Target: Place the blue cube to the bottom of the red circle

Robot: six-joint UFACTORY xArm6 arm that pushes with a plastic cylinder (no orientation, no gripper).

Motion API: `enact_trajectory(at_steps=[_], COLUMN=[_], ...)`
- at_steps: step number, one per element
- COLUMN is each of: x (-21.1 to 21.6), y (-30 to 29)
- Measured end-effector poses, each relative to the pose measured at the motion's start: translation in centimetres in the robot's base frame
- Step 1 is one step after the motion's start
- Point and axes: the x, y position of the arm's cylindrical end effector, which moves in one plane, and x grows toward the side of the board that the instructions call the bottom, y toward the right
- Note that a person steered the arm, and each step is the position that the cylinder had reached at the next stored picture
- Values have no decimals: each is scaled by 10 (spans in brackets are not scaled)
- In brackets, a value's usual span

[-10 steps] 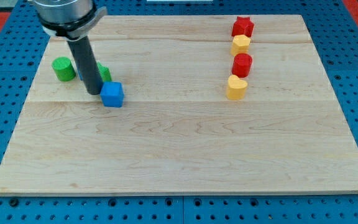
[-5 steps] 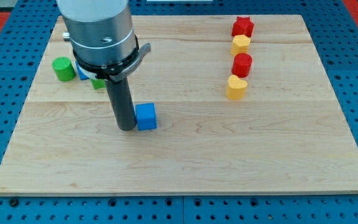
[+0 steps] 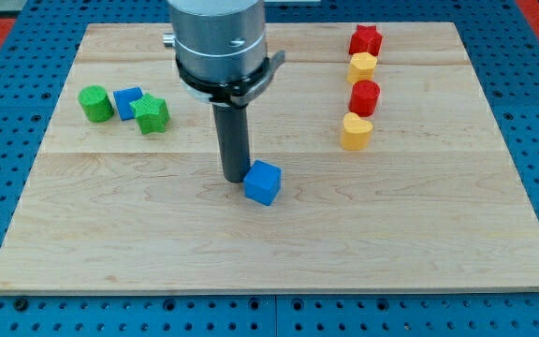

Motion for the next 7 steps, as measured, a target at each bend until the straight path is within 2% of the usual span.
enact_trajectory(at_steps=[1,2,4,7], x=[48,61,20,-13], y=[-13,-12,13,70])
